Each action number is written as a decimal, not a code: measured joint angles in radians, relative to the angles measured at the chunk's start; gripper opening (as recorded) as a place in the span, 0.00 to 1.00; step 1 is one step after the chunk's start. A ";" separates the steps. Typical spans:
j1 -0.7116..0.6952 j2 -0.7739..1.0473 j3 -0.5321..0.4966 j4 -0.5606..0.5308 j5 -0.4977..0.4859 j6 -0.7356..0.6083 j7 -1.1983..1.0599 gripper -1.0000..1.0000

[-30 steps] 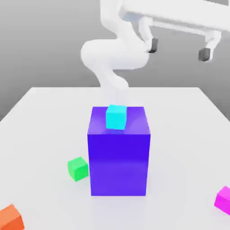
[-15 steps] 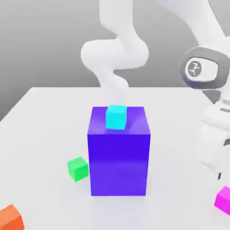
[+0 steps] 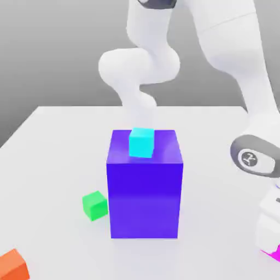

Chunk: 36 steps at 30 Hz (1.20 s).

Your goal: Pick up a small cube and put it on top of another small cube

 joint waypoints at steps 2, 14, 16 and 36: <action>-0.030 -0.055 0.038 -0.015 0.038 -0.039 -0.028 0.00; -0.265 -0.394 0.000 -0.150 0.404 -0.131 0.105 0.00; -0.321 -0.454 -0.034 -0.189 0.466 -0.129 0.157 0.00; -0.843 -0.801 -0.125 -0.728 0.557 -0.009 0.821 0.00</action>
